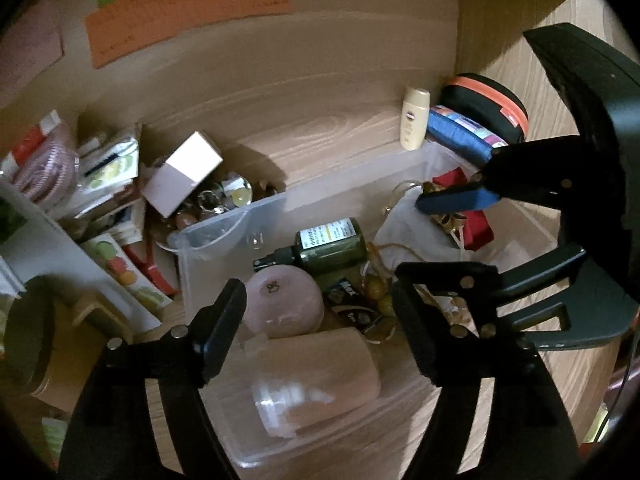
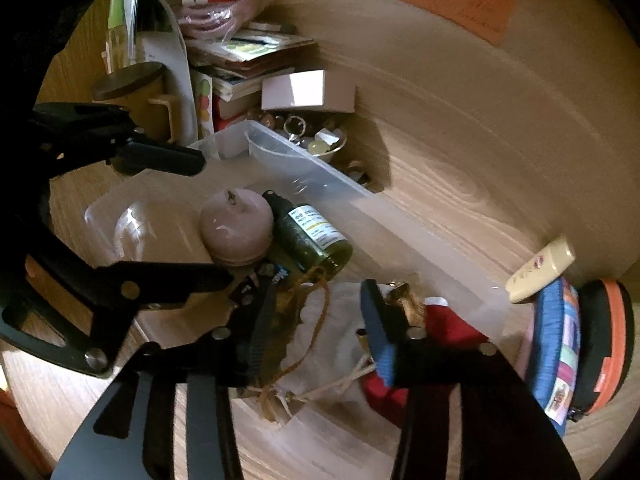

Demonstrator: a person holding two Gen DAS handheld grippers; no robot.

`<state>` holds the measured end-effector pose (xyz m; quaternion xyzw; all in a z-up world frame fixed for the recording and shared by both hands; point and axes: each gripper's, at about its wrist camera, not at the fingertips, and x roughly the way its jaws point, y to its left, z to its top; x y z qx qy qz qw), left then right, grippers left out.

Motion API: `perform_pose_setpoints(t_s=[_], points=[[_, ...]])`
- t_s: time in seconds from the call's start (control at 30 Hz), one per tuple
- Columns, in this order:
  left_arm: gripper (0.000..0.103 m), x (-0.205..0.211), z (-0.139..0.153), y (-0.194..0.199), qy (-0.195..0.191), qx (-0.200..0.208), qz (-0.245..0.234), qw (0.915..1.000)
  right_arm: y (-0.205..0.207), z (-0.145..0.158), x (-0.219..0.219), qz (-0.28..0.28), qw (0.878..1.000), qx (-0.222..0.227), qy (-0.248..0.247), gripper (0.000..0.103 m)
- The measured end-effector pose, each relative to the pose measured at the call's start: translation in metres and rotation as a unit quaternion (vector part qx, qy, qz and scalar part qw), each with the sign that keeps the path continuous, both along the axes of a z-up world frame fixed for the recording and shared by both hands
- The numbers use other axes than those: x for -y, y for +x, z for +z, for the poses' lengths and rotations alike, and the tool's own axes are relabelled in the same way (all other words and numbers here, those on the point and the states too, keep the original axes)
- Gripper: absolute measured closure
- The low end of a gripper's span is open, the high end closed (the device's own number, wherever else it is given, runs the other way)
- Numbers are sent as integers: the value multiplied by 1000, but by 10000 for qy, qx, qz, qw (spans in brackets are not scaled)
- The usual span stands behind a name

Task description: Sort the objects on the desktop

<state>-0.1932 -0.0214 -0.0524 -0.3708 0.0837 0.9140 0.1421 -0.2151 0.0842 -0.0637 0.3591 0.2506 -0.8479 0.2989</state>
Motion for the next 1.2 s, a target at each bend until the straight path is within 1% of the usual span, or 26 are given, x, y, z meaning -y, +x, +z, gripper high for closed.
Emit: perform_pose_setpoints(t_s=[0.03, 0.1, 0.13, 0.2, 0.27, 0.3, 0.43, 0.53, 0.67, 0.77, 0.93, 0.97, 1.0, 1.13, 1.2], points=[[24, 2, 2, 2, 6, -27, 14, 10000, 1, 2, -1, -16, 10000, -16, -2, 55], [17, 5, 4, 6, -16, -92, 62, 9999, 4, 5, -3, -67, 10000, -45, -5, 53], [15, 7, 6, 8, -28, -142, 85, 9999, 5, 6, -4, -82, 9999, -58, -10, 50], [12, 9, 8, 14, -46, -207, 117, 9997, 8, 10, -6, -146, 9998, -136, -22, 40], [10, 10, 12, 20, -57, -274, 171, 9995, 10, 14, -9, -223, 9995, -203, -43, 32], [9, 11, 14, 23, -64, -293, 189, 9994, 13, 17, -12, -255, 9994, -238, -77, 30], [9, 14, 18, 33, -123, -371, 330, 9987, 20, 24, -18, -371, 9988, -276, -139, 28], [8, 19, 20, 41, -91, -423, 495, 9978, 26, 28, -22, -461, 9984, -257, -225, 27], [8, 23, 24, 54, -52, -490, 856, 9951, 34, 37, -32, -637, 9967, -277, -425, 22], [8, 24, 28, 66, 6, -587, 1035, 9929, 44, 45, -42, -775, 9940, -398, -663, 16], [7, 17, 34, 92, 3, -911, 1237, 9881, 66, 59, -54, -975, 9875, -725, -1004, 12], [4, 16, 35, 96, 29, -953, 1273, 9873, 70, 60, -55, -1024, 9860, -776, -1065, 9], [3, 16, 36, 99, 54, -985, 1306, 9865, 75, 62, -57, -1096, 9838, -862, -1129, 8], [3, 13, 38, 116, 139, -1161, 1415, 9830, 93, 65, -62, -1254, 9766, -1087, -1367, 8], [3, 10, 39, 123, 135, -1248, 1493, 9808, 101, 64, -64, -1320, 9734, -1140, -1487, 4]])
